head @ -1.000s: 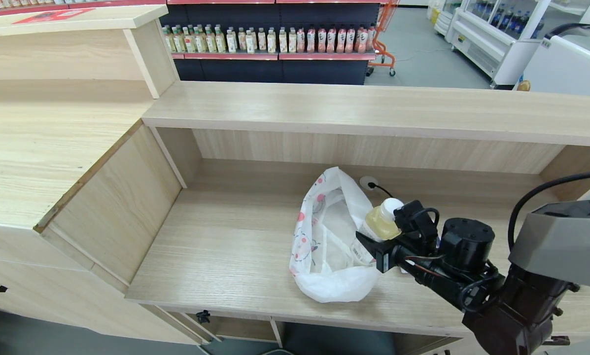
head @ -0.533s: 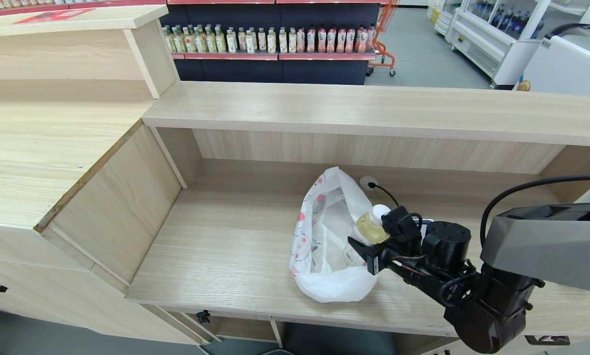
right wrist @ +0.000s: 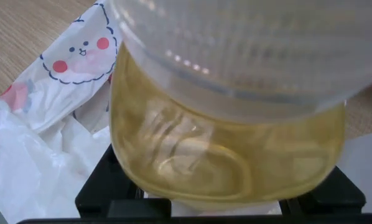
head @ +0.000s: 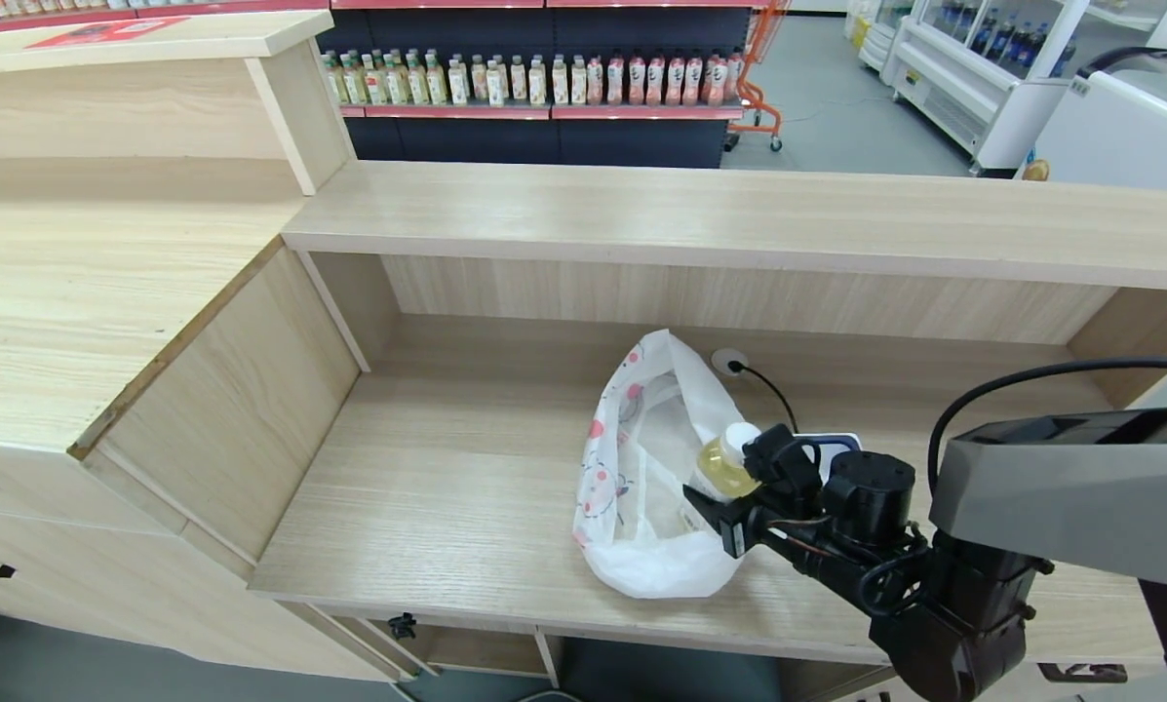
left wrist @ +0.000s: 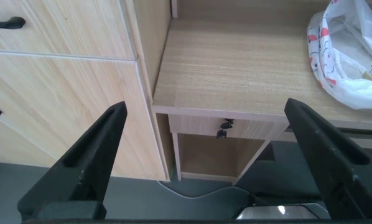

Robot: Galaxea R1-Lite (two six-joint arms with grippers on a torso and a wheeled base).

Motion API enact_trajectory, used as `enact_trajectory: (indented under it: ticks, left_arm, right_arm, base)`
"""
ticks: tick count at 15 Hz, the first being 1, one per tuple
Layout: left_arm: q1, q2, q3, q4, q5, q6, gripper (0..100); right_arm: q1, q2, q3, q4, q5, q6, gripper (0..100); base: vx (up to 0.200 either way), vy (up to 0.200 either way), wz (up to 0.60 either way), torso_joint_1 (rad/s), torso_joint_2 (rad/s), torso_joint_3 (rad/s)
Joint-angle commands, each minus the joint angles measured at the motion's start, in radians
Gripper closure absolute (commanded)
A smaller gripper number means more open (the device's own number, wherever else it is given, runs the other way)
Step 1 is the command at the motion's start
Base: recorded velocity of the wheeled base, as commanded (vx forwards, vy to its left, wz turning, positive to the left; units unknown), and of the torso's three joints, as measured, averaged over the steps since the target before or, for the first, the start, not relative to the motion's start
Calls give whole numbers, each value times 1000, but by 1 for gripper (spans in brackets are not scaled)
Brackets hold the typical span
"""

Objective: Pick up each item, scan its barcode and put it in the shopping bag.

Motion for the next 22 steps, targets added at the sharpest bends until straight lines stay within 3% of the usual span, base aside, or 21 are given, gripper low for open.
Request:
enact_trajectory:
  ticks: [1, 4, 6, 11, 14, 18, 22]
  left_arm:
    - [0, 0, 0, 0, 0, 0, 0]
    - [0, 0, 0, 0, -1, 0, 0]
    - [1, 1, 0, 0, 0, 0, 0]
    - [0, 0, 0, 0, -1, 0, 0]
    - [0, 0, 0, 0, 0, 0, 0]
    - [0, 1, 0, 0, 0, -3, 0]
    - [0, 1, 0, 0, 0, -2, 0]
  right_arm:
    - [1, -9, -5, 4, 0, 3, 0]
    - [6, -133, 21, 5, 3, 8, 0]
    - [14, -338, 88, 93, 52, 18, 0]
    - [-95, -786, 107, 545, 67, 113, 0]
    - [-149, -940, 90, 740, 63, 158, 0]
    - [-175, -1068, 151, 843, 64, 195, 0]
    - [-201, -1124, 213, 850, 60, 199, 0]
  base:
    - [0, 0, 0, 0, 0, 0]
    - [0, 0, 0, 0, 0, 0]
    - [0, 0, 0, 0, 0, 0]
    - [0, 0, 0, 0, 0, 0]
    - [0, 0, 0, 0, 0, 0]
    - [0, 0, 0, 0, 0, 0]
    - [0, 0, 0, 0, 0, 0]
